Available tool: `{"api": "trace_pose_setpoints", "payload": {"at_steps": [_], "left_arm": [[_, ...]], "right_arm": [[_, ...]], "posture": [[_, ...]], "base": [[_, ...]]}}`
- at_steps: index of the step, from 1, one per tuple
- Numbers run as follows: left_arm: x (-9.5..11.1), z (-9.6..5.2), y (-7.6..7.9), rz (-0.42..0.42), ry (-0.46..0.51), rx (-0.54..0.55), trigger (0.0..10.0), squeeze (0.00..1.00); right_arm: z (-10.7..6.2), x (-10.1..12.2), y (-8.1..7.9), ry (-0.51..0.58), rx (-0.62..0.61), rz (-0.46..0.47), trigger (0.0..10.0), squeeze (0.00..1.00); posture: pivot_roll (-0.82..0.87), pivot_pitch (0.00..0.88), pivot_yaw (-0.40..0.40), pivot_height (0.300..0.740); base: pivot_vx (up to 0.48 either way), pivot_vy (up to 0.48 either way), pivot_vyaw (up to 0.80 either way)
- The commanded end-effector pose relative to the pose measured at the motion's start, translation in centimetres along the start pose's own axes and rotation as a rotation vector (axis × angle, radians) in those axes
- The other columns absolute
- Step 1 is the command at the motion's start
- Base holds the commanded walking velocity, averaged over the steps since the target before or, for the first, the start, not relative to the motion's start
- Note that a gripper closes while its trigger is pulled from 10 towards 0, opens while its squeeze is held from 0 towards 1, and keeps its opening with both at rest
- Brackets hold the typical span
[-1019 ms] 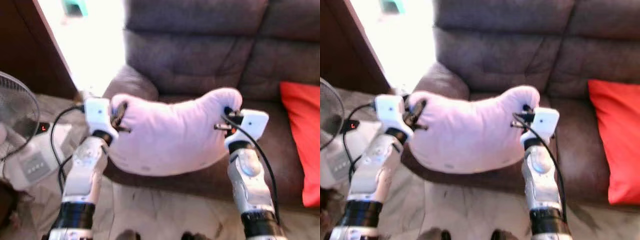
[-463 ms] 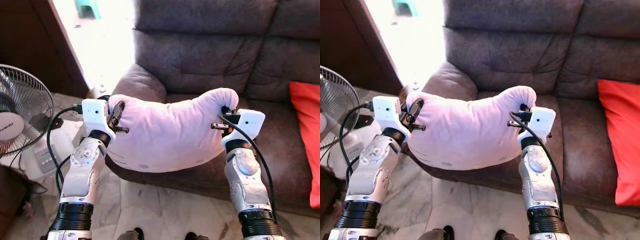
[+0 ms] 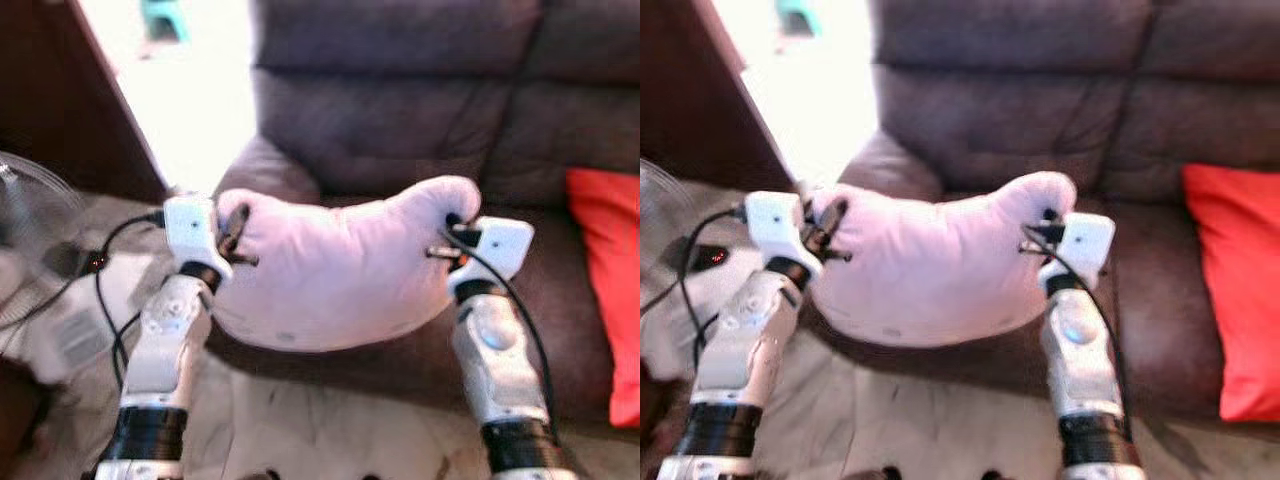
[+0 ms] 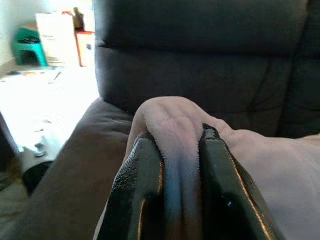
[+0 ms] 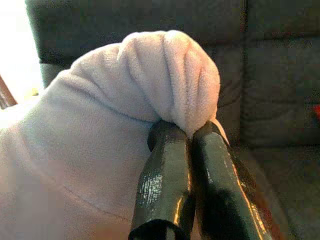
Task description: Move the pillow to the sofa from floor
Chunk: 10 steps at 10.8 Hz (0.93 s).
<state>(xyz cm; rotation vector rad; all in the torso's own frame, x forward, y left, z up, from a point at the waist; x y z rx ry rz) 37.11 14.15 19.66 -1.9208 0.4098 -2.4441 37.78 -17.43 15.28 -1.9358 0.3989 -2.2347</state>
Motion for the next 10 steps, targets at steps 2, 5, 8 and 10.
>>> {"api": "trace_pose_setpoints", "payload": {"at_steps": [2, 5, 8, 10], "left_arm": [[2.1, 0.2, -1.0, 0.024, 0.076, 0.025, 10.0, 0.0], [2.8, 0.3, -1.5, 0.028, 0.095, 0.044, 10.0, 0.0], [3.0, 0.3, -1.7, 0.031, 0.103, 0.056, 10.0, 0.0], [3.0, 0.4, -1.9, 0.031, 0.103, 0.059, 10.0, 0.0]], "right_arm": [[0.2, 1.1, -2.2, 0.042, 0.071, 0.02, 10.0, 0.0], [0.4, 1.8, -2.9, 0.056, 0.1, 0.02, 10.0, 0.0], [0.4, 1.8, -3.0, 0.054, 0.11, 0.017, 10.0, 0.0], [0.4, 1.9, -3.0, 0.056, 0.112, 0.019, 10.0, 0.0]], "posture": [[0.15, 0.166, 0.039, 0.74], [0.15, 0.165, 0.033, 0.74], [0.15, 0.164, 0.027, 0.74], [0.15, 0.166, 0.028, 0.74]], "base": [[0.277, 0.0, 0.0], [0.276, 0.0, 0.0], [0.277, 0.0, 0.0], [0.277, 0.0, 0.0]]}}
Point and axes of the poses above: a point about 5 cm out from each wrist's last joint towards the gripper, its own z axis pointing out of the wrist towards the gripper, its own x axis along the axis of the wrist's last joint, y = z × x, the point moved 5 cm from there along z, pointing out of the wrist towards the gripper, and after that the axes turned 14 degrees about z, right-handed, at the moved point
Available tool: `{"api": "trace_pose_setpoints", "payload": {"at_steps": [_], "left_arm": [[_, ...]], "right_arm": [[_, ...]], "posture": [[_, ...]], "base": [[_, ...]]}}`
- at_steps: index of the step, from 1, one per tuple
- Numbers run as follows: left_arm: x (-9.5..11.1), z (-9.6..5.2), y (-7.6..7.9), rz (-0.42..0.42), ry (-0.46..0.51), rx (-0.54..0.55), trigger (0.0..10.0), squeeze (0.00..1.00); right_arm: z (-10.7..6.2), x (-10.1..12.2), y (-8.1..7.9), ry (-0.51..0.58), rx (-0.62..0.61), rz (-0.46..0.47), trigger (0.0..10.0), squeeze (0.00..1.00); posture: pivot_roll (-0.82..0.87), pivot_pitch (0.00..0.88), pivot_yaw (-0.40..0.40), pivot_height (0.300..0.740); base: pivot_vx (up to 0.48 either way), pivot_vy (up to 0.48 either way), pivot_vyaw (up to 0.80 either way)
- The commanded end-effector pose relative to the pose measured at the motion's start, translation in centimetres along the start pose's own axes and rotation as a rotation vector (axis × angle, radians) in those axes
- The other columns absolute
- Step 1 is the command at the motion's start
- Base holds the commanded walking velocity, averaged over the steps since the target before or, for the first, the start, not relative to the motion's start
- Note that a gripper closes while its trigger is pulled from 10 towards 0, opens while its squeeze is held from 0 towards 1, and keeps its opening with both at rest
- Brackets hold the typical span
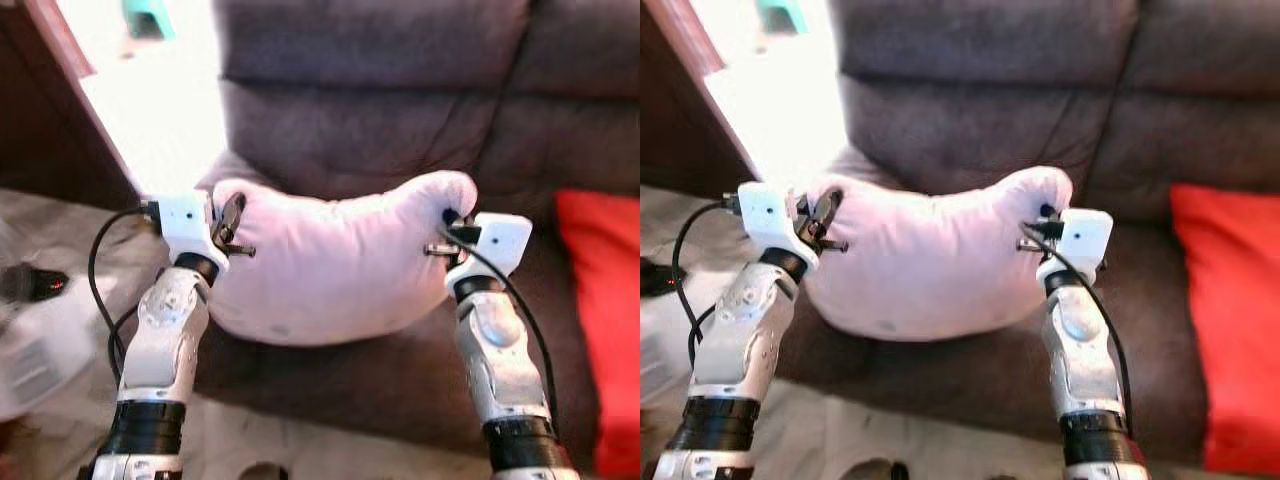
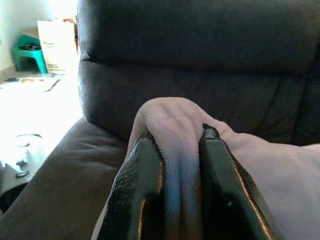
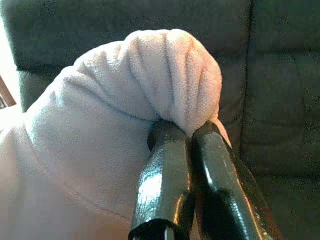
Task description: Move the pillow to the sofa from floor
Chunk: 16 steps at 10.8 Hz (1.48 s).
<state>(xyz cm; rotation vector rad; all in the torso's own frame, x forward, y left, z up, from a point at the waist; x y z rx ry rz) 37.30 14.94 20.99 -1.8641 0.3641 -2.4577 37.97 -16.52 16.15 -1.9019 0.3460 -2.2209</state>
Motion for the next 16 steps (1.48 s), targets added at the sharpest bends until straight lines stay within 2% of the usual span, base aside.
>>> {"api": "trace_pose_setpoints", "payload": {"at_steps": [1, 8, 10, 11, 12, 14, 15, 16], "left_arm": [[1.9, 0.2, -0.8, 0.02, 0.073, 0.017, 10.0, 0.0], [1.9, 0.1, -1.4, 0.027, 0.07, 0.037, 10.0, 0.0], [1.7, 0.2, -2.3, 0.052, 0.054, 0.071, 10.0, 0.0], [1.3, 0.3, -3.7, 0.069, 0.032, 0.156, 10.0, 0.0], [1.1, 0.4, -4.2, 0.053, 0.024, 0.189, 10.0, 0.0], [1.0, 0.6, -4.1, 0.031, 0.02, 0.192, 10.0, 0.0], [0.9, 0.6, -3.5, 0.019, 0.016, 0.161, 10.0, 0.0], [0.6, 0.3, -3.6, 0.035, 0.001, 0.168, 10.0, 0.0]], "right_arm": [[0.3, 1.4, -1.9, 0.053, 0.063, 0.01, 10.0, 0.0], [0.2, 1.2, -1.9, 0.042, 0.067, 0.008, 10.0, 0.0], [0.1, 1.0, -2.0, 0.032, 0.074, 0.008, 10.0, 0.0], [0.3, 0.0, -2.1, -0.01, 0.085, -0.005, 10.0, 0.0], [0.6, -0.6, -2.2, -0.035, 0.089, -0.009, 10.0, 0.0], [2.9, -0.5, -3.4, -0.061, 0.131, 0.018, 10.0, 0.0], [4.0, -0.5, -4.1, -0.076, 0.153, -0.013, 10.0, 0.0], [5.1, -0.1, -5.3, -0.078, 0.184, 0.005, 10.0, 0.0]], "posture": [[0.15, 0.166, 0.028, 0.74], [0.15, 0.169, 0.027, 0.74], [0.15, 0.166, 0.027, 0.74], [0.14, 0.162, 0.025, 0.74], [0.15, 0.158, 0.022, 0.74], [0.15, 0.155, 0.015, 0.74], [0.16, 0.154, 0.006, 0.74], [0.17, 0.154, 0.0, 0.74]], "base": [[0.277, 0.0, 0.0], [0.316, 0.0, 0.0], [0.345, 0.0, 0.0], [0.0, 0.0, 0.0], [0.0, 0.0, 0.0], [0.0, 0.0, 0.0], [0.0, 0.0, 0.0], [0.0, 0.0, 0.0]]}}
Point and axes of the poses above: a point about 5 cm out from each wrist's last joint towards the gripper, its own z axis pointing out of the wrist towards the gripper, its own x axis along the axis of the wrist's last joint, y = z × x, the point moved 5 cm from there along z, pointing out of the wrist towards the gripper, and after that the axes turned 14 degrees about z, right-handed, at the moved point
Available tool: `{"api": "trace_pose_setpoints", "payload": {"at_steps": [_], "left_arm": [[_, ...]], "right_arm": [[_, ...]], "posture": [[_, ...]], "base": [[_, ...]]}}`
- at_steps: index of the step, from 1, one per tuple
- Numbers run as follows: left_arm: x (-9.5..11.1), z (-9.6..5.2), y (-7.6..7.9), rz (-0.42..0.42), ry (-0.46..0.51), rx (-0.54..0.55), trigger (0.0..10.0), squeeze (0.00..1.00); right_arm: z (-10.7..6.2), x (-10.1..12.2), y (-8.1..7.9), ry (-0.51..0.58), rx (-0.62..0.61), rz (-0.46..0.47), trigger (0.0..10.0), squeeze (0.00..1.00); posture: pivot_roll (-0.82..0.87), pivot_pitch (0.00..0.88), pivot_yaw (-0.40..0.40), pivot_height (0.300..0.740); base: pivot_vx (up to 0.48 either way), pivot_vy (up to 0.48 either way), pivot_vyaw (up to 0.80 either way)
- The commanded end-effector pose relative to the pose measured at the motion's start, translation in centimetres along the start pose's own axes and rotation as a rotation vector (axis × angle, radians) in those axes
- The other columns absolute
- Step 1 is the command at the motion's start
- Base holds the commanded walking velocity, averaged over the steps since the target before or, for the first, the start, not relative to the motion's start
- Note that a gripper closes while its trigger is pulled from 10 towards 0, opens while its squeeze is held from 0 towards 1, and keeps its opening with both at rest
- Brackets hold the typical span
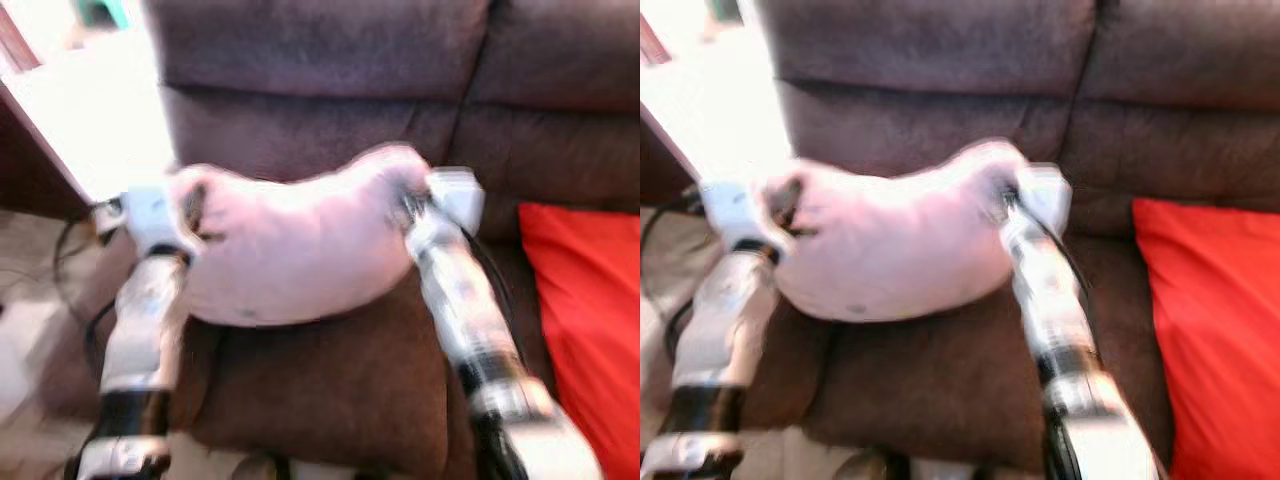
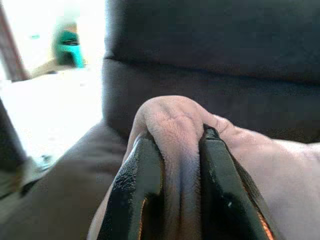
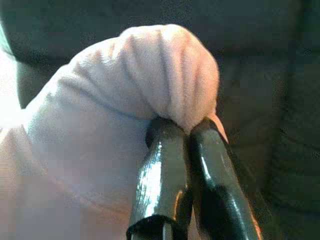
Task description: Move the pillow to the sofa from floor
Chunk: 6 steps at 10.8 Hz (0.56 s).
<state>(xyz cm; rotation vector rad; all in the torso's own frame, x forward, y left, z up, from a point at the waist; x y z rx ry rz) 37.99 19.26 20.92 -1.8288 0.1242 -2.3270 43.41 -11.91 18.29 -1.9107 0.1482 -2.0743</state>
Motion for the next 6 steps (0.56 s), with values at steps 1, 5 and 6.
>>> {"api": "trace_pose_setpoints", "payload": {"at_steps": [1, 5, 6], "left_arm": [[1.3, 0.1, -0.2, 0.019, 0.044, 0.017, 10.0, 0.0], [1.8, 0.4, -0.7, -0.083, 0.05, 0.09, 10.0, 0.0], [2.6, 0.7, -0.2, -0.173, 0.061, 0.075, 10.0, 0.0]], "right_arm": [[0.6, 0.4, -1.3, 0.012, 0.05, 0.001, 10.0, 0.0], [2.8, 1.8, -4.7, -0.001, 0.174, 0.025, 10.0, 0.0], [3.1, 2.4, -4.5, 0.006, 0.162, 0.015, 10.0, 0.0]], "posture": [[0.19, 0.157, -0.01, 0.74], [0.21, 0.195, -0.046, 0.74], [0.22, 0.202, -0.049, 0.74]], "base": [[0.0, 0.0, 0.0], [0.0, 0.0, 0.0], [0.0, 0.0, 0.0]]}}
Point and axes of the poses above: a point about 5 cm out from each wrist's last joint towards the gripper, its own z axis pointing out of the wrist towards the gripper, its own x axis along the axis of the wrist's last joint, y = z × x, the point moved 5 cm from there along z, pointing out of the wrist towards the gripper, and after that the axes turned 14 degrees about z, right-handed, at the moved point
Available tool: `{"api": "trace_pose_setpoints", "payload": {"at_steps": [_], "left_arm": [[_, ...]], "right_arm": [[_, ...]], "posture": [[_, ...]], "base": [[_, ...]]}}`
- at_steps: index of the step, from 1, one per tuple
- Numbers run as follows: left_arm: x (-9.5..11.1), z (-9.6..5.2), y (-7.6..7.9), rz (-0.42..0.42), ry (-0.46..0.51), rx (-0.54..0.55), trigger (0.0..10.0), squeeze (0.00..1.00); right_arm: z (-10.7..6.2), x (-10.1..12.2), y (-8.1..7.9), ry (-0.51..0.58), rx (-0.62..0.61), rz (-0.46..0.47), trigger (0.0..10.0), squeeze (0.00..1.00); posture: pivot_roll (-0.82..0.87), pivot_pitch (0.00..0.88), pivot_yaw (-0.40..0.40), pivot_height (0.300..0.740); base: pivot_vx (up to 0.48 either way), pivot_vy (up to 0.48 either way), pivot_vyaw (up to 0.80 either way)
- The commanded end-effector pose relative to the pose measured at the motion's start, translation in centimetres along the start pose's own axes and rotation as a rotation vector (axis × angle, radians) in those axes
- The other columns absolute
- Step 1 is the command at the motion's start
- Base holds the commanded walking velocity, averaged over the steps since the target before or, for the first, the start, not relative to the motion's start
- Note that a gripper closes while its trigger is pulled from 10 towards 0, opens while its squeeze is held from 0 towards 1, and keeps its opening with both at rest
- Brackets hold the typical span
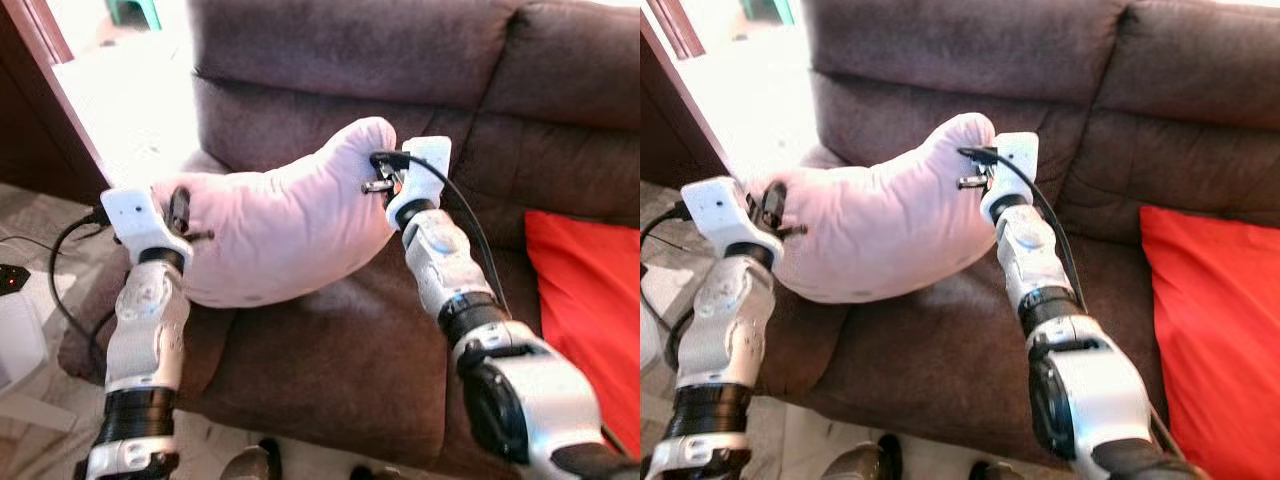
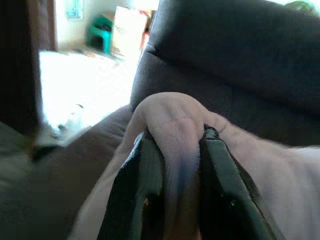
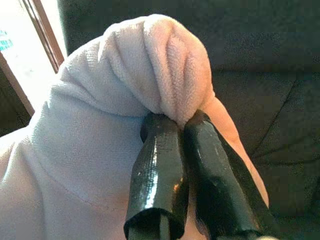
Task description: Move the pillow to the sofa from floor
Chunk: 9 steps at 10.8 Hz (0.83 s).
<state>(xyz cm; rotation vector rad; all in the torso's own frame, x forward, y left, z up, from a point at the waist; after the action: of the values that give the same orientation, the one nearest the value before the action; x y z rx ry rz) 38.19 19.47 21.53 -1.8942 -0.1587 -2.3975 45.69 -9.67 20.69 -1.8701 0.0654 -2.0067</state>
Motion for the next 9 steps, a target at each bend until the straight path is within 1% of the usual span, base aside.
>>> {"api": "trace_pose_setpoints", "payload": {"at_steps": [1, 2, 3, 4, 5, 6, 7, 8, 9], "left_arm": [[3.1, 0.0, 3.6, -0.07, 0.078, -0.169, 10.0, 0.0], [3.6, -1.1, 6.8, -0.107, 0.066, -0.364, 10.0, 0.0], [3.9, -1.3, 6.9, -0.115, 0.065, -0.389, 10.0, 0.0], [4.3, -1.7, 6.5, -0.124, 0.06, -0.429, 10.0, 0.0], [4.9, -2.2, 6.6, -0.117, 0.054, -0.475, 10.0, 0.0], [5.7, -3.1, 7.1, -0.079, 0.055, -0.555, 10.0, 0.0], [6.4, -4.0, 7.3, -0.028, 0.051, -0.617, 10.0, 0.0], [7.0, -4.4, 7.1, -0.026, 0.057, -0.642, 10.0, 0.0], [7.4, -4.9, 7.1, -0.044, 0.053, -0.67, 10.0, 0.0]], "right_arm": [[0.7, 1.9, -1.6, 0.054, 0.056, 0.005, 10.0, 0.0], [0.9, 3.1, -0.8, 0.086, 0.024, 0.004, 10.0, 0.0], [0.9, 3.3, -0.6, 0.092, 0.014, 0.005, 10.0, 0.0], [0.9, 3.4, -0.4, 0.098, 0.007, 0.007, 10.0, 0.0], [0.9, 3.4, -0.3, 0.099, 0.002, 0.012, 10.0, 0.0], [0.9, 3.3, -0.4, 0.095, 0.003, 0.016, 10.0, 0.0], [1.0, 3.2, -1.0, 0.095, 0.017, 0.027, 10.0, 0.0], [1.1, 3.0, -1.4, 0.092, 0.025, 0.03, 10.0, 0.0], [1.1, 2.9, -1.6, 0.089, 0.031, 0.03, 10.0, 0.0]], "posture": [[0.22, 0.211, -0.052, 0.74], [0.21, 0.217, -0.053, 0.74], [0.21, 0.222, -0.054, 0.74], [0.22, 0.225, -0.058, 0.74], [0.22, 0.225, -0.058, 0.74], [0.23, 0.226, -0.06, 0.74], [0.24, 0.227, -0.061, 0.74], [0.24, 0.228, -0.063, 0.74], [0.25, 0.228, -0.063, 0.74]], "base": [[0.0, 0.0, 0.0], [0.0, 0.0, 0.0], [0.0, 0.0, 0.0], [0.0, 0.0, 0.0], [0.0, 0.0, 0.0], [0.0, 0.0, 0.0], [0.0, 0.0, 0.0], [0.0, 0.0, 0.0], [0.0, 0.0, 0.0]]}}
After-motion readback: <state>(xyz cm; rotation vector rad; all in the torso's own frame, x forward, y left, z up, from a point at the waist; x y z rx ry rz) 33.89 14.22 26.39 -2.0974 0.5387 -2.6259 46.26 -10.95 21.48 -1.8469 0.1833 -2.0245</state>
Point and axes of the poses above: a point about 5 cm out from each wrist's last joint towards the gripper, its own z axis pointing out of the wrist towards the gripper, its own x axis along the axis of the wrist's last joint, y = z × x, the point moved 5 cm from there along z, pointing out of the wrist towards the gripper, and after that the axes turned 14 degrees about z, right-handed, at the moved point
